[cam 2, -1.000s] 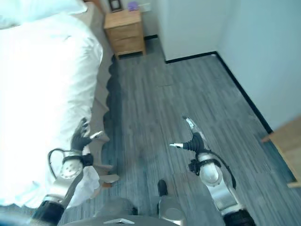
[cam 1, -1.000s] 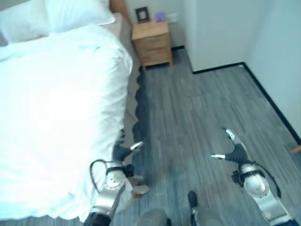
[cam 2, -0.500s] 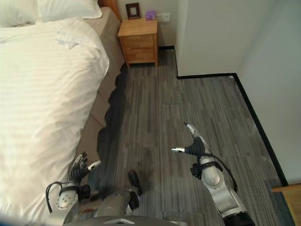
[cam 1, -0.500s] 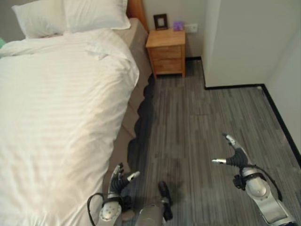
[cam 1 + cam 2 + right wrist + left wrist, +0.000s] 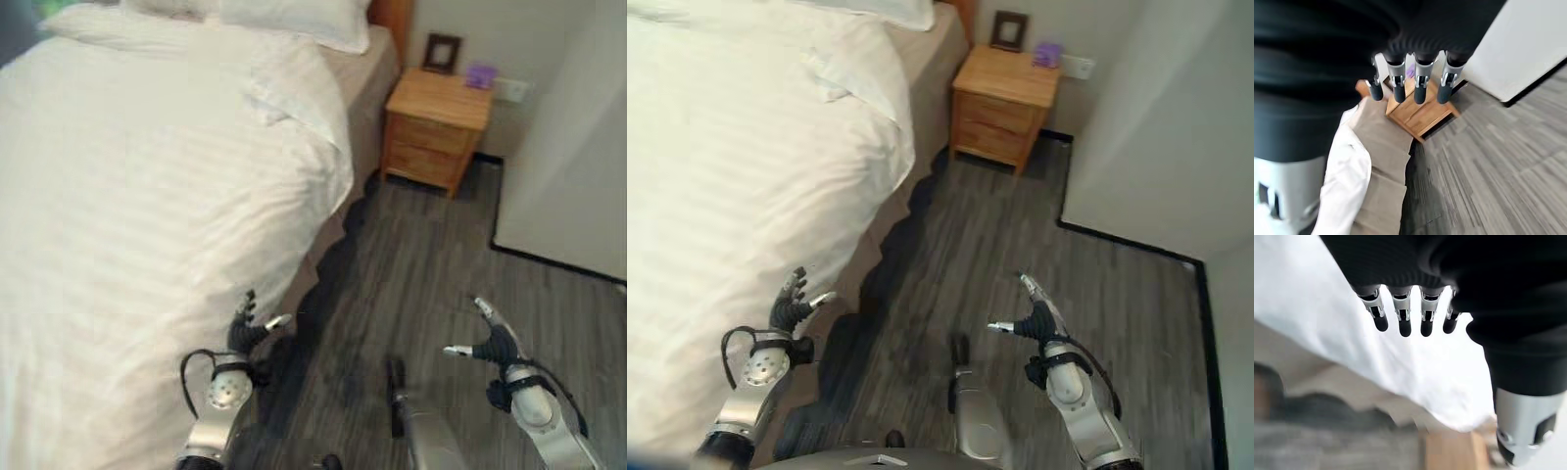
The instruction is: Making the bed.
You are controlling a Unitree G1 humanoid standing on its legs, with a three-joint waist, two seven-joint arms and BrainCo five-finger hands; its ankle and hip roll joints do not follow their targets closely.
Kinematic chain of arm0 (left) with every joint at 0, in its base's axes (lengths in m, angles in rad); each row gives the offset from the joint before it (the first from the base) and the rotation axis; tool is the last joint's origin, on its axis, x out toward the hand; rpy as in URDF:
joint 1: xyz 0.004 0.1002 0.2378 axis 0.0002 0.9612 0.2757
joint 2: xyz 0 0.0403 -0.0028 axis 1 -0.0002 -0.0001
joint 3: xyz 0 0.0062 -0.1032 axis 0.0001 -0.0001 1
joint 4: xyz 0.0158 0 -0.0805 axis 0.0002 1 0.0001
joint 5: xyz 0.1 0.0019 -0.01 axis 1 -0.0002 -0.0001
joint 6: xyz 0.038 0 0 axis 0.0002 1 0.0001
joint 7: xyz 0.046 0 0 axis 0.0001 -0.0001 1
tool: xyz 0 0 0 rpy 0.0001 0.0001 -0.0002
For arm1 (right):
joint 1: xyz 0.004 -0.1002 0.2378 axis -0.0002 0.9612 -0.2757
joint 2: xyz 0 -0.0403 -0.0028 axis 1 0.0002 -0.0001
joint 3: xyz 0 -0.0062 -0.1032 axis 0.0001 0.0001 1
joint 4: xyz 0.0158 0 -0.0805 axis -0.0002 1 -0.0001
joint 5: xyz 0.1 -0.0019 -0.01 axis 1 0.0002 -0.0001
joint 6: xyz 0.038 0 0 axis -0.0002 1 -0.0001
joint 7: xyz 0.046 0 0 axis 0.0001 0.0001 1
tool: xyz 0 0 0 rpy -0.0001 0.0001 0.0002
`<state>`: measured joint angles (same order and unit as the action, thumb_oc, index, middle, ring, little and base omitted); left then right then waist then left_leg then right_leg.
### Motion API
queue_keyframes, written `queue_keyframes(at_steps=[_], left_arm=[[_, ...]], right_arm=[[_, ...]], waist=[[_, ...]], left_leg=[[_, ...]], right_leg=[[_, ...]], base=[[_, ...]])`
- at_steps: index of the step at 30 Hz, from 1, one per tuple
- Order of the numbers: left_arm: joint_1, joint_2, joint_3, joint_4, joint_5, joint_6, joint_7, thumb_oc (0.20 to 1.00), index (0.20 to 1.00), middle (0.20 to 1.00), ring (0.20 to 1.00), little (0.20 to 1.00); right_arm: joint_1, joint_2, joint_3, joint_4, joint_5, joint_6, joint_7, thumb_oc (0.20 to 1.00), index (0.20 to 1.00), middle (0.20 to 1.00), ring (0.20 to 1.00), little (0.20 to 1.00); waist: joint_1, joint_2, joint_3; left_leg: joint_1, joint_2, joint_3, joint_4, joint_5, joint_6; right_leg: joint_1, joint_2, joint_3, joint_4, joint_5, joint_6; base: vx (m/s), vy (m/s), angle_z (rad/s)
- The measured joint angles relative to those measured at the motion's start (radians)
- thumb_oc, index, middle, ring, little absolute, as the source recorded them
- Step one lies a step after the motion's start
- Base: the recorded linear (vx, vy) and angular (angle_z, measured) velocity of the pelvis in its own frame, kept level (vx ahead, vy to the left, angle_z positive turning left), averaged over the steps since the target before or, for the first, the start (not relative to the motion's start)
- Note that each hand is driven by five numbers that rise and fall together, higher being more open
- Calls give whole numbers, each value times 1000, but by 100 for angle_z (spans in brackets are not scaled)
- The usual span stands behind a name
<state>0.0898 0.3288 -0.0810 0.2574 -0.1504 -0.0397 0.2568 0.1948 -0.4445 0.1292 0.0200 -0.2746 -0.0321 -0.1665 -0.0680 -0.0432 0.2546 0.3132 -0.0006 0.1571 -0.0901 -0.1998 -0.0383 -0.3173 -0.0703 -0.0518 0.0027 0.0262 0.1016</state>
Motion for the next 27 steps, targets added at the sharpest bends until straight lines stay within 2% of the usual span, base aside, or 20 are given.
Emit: queue_keyframes(at_steps=[2, 4, 5, 6, 7, 9, 10, 11, 12, 13, 14, 15, 16, 18, 19, 21, 22, 24, 25, 27], left_arm=[[12, -26, 8, 13, 4, 7, 0, 1000, 1000, 1000, 1000, 1000], [22, -27, -1, 2, 10, 5, -5, 1000, 1000, 1000, 1000, 1000], [25, -37, -1, -3, 16, 5, -8, 1000, 1000, 1000, 1000, 1000], [25, -46, -5, -11, 17, 5, -10, 1000, 1000, 1000, 1000, 1000], [22, -50, -21, -49, 18, 4, -21, 1000, 1000, 1000, 1000, 1000], [25, -50, -39, -98, 42, 4, -29, 1000, 1000, 1000, 1000, 1000], [31, -51, -37, -117, 44, 2, -32, 1000, 1000, 1000, 1000, 1000], [41, -52, -28, -122, 42, -2, -34, 1000, 1000, 1000, 1000, 1000], [43, -52, -22, -129, 36, -2, -35, 1000, 1000, 1000, 1000, 1000], [46, -46, -21, -143, 35, -4, -34, 1000, 1000, 1000, 1000, 1000], [65, -41, -16, -175, 35, -5, -34, 1000, 1000, 1000, 1000, 1000], [67, -42, -17, -190, 34, -7, -35, 1000, 1000, 1000, 1000, 1000], [68, -42, -19, -188, 34, -13, -34, 1000, 1000, 1000, 1000, 1000], [78, -47, -20, -184, 9, -26, -33, 1000, 1000, 1000, 1000, 1000], [95, -44, -20, -185, -4, -29, -32, 1000, 1000, 1000, 1000, 1000], [95, -68, -19, -185, -5, -42, -31, 1000, 1000, 1000, 1000, 1000], [106, -71, -19, -183, -5, -45, -31, 1000, 1000, 1000, 1000, 1000], [96, -86, -13, -162, -6, -44, -34, 1000, 1000, 1000, 1000, 1000], [91, -92, -6, -161, -6, -45, -30, 1000, 1000, 1000, 1000, 1000], [104, -92, 17, -163, -6, -42, -28, 1000, 1000, 1000, 1000, 1000]], right_arm=[[-30, 5, -16, 34, -1, 6, 0, 1000, 1000, 1000, 1000, 1000], [-34, 4, -25, 32, -1, 5, -1, 1000, 1000, 1000, 1000, 1000], [-35, -3, -32, 33, -2, 5, -1, 1000, 1000, 1000, 1000, 1000], [-33, -4, -44, 33, -1, 5, -2, 1000, 1000, 1000, 1000, 1000], [-24, -7, -68, 30, -1, 4, -1, 1000, 1000, 1000, 1000, 1000], [-8, 3, -86, 35, 0, 6, -1, 1000, 1000, 1000, 1000, 1000], [-8, 14, -84, 39, 0, 5, 0, 1000, 1000, 1000, 1000, 1000], [-23, 22, -74, 57, 1, 1, 1, 1000, 1000, 1000, 1000, 1000], [-38, 22, -72, 78, 1, -2, 1, 1000, 1000, 1000, 1000, 1000], [-49, 20, -73, 75, 3, 0, 0, 1000, 1000, 1000, 1000, 1000], [-80, 17, -70, 69, 11, 0, -2, 1000, 1000, 1000, 1000, 1000], [-95, 16, -69, 74, 14, 1, -3, 1000, 1000, 1000, 1000, 1000], [-107, 11, -49, 71, 16, 1, -4, 1000, 1000, 1000, 1000, 1000], [-114, -4, -16, 66, 16, -1, -9, 1000, 1000, 1000, 1000, 1000], [-114, -9, 0, 63, 16, -3, -14, 1000, 1000, 1000, 1000, 1000], [-87, -10, 2, 78, 16, 2, -25, 1000, 1000, 1000, 1000, 1000], [-79, -24, 19, 72, 16, 1, -24, 1000, 1000, 1000, 1000, 1000], [-49, -51, 39, 72, 13, 3, -25, 1000, 1000, 1000, 1000, 1000], [-21, -51, 45, 67, 8, 6, -25, 1000, 1000, 1000, 1000, 1000], [-16, -36, 47, 37, -1, 6, -25, 1000, 1000, 1000, 1000, 1000]], waist=[[3, 40, 3], [-8, 35, 9], [-12, 41, 12], [-13, 49, 12], [-27, 46, 22], [-44, 53, 28], [-45, 55, 29], [-38, 56, 28], [-32, 54, 29], [-18, 48, 31], [-4, 40, 35], [20, 30, 44], [61, 13, 50], [77, -8, 57], [88, -8, 50], [106, 12, 41], [107, 19, 36], [89, 25, 37], [73, 11, 34], [72, -16, 22]], left_leg=[[16, 63, 21, 27, 6, -11], [41, 83, 40, 44, 23, -12], [60, 97, 51, 53, 26, -8], [72, 110, 50, 67, 29, -4], [74, 128, 47, 118, 52, -9], [72, 153, 48, 202, 84, -24], [50, 166, 45, 287, 102, -54], [-34, 178, 31, 500, 186, -94], [-132, 182, -2, 681, 312, -100], [-219, 175, -19, 822, 317, -103], [-355, 122, -89, 994, 305, -101], [-424, 82, -109, 1077, 277, -76], [-478, 46, -94, 1065, 221, -41], [-524, 47, -94, 957, 187, -24], [-565, 43, -91, 900, 186, -24], [-574, 51, -66, 564, 184, -15], [-557, 43, -35, 380, 193, -13], [-543, 23, 93, 165, 195, -2], [-552, -4, 250, 135, 207, 12], [-530, -1, 552, 207, 184, 30]], right_leg=[[8, 49, -64, 58, 35, 7], [11, 53, -96, 127, 82, -17], [11, 65, -113, 172, 60, -72], [12, 79, -118, 218, 19, -104], [3, 69, -167, 320, -73, -112], [38, 77, -185, 353, -143, -142], [70, 89, -176, 336, -149, -149], [127, 108, -155, 284, -149, -155], [161, 110, -139, 239, -141, -166], [182, 109, -97, 209, -113, -193], [211, 122, -33, 176, -103, -217], [243, 122, 15, 150, -81, -216], [315, 120, 96, 100, -70, -215], [388, 128, 117, 67, -59, -211], [417, 136, 119, 42, -110, -188], [460, 126, 49, 19, -151, -147], [483, 137, 40, 2, -126, -189], [568, 151, 15, -77, -133, -185], [615, 158, -33, -100, -151, -182], [656, 137, -101, -100, -225, -110]], base=[[482, -200, 30], [396, -178, 8], [275, -127, 0], [609, -314, -1], [533, -251, 13], [542, -296, 14], [349, -349, -36], [376, -375, -57], [407, -296, -80], [464, -188, -97], [436, -91, -125], [408, -24, -187], [382, 32, -168], [448, 75, -131], [463, 104, -104], [442, 76, -85], [484, 49, -42], [395, 27, 23], [475, 36, 31], [571, 95, 41]])
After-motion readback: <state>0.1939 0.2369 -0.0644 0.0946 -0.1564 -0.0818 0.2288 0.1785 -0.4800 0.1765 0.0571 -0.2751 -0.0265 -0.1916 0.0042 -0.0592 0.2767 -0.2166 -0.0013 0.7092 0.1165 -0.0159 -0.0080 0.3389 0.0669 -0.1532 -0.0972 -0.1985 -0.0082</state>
